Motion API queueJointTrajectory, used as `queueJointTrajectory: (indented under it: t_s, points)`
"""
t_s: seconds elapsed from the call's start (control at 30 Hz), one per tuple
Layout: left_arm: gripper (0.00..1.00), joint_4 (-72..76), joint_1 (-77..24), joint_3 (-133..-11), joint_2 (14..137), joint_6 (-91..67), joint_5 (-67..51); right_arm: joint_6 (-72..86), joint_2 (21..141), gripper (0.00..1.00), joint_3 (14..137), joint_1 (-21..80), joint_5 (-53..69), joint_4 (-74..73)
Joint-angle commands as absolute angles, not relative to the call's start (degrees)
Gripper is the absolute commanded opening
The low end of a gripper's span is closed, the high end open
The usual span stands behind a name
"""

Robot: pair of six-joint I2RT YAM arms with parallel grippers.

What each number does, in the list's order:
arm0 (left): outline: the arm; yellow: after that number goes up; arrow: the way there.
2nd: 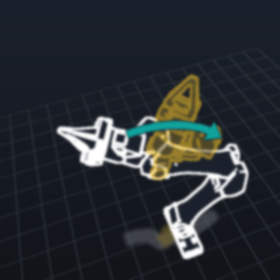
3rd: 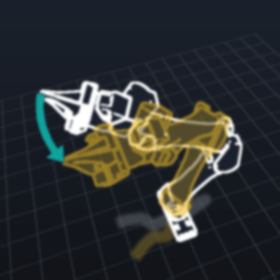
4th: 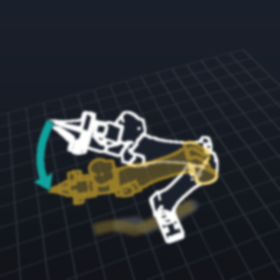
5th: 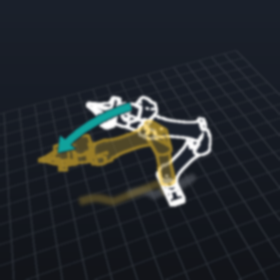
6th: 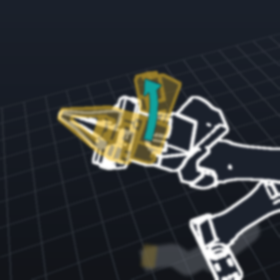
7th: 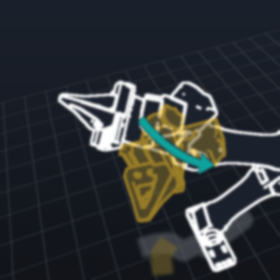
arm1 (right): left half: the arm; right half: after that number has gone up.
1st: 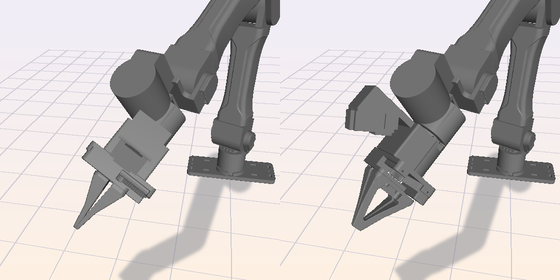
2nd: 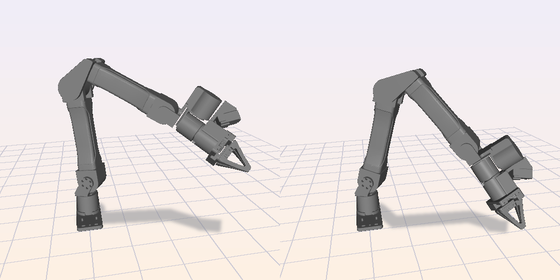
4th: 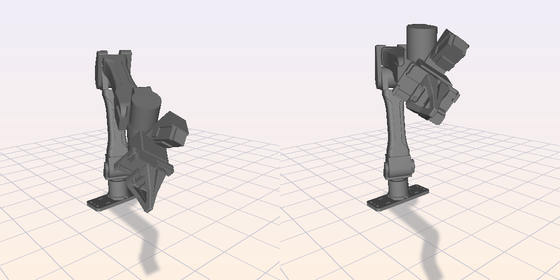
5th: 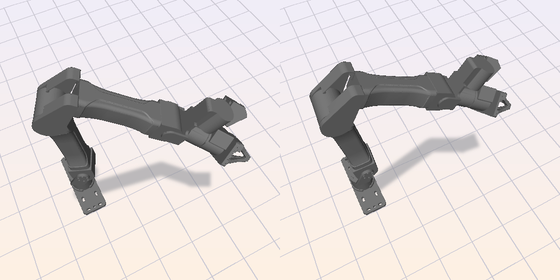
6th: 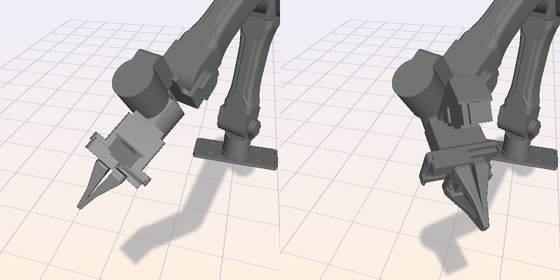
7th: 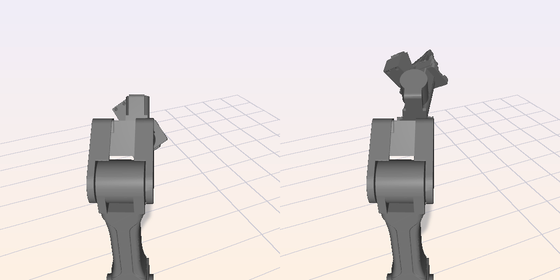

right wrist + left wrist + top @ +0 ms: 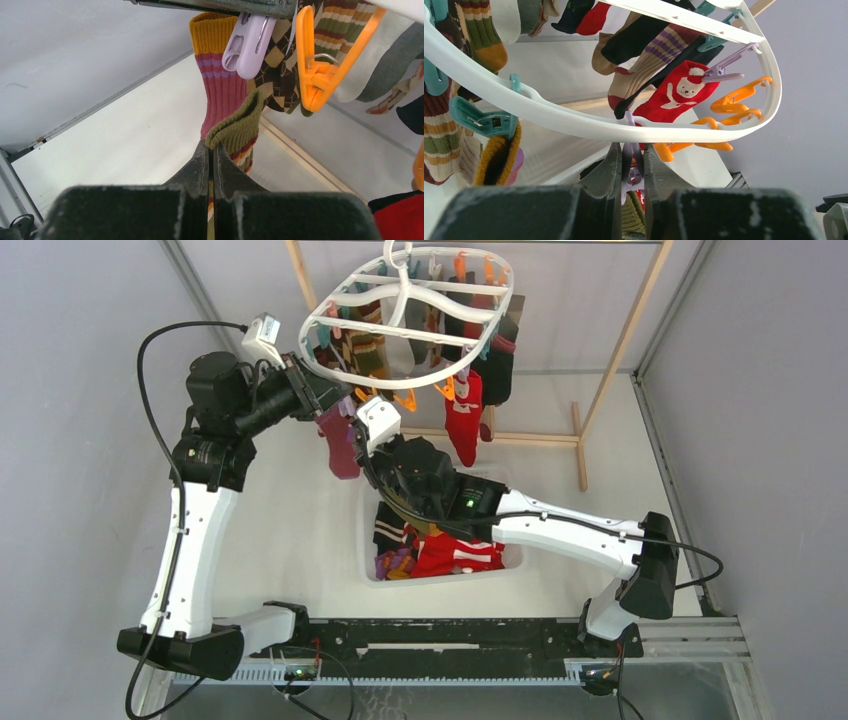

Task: Clip the socks to the hanger
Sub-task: Clamp the sock onto the hanger.

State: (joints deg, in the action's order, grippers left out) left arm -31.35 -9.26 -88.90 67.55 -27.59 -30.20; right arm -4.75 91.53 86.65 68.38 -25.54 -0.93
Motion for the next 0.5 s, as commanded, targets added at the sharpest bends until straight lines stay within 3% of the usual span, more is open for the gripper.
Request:
queueJointTrajectory:
  t_s: [0.0, 0.47]
  points:
    - [0.04, -30.6, -10.0, -87.7, 66.8, -27.7, -29.8, -6.2, 91.3, 0.0, 90.3, 68.4, -25.3, 0.3]
    - [0.04, -30.2, -10.9, -87.6, 66.8, -27.9, -29.3, -8.0, 93.1, 0.0, 95.1, 68.3, -24.0, -4.6]
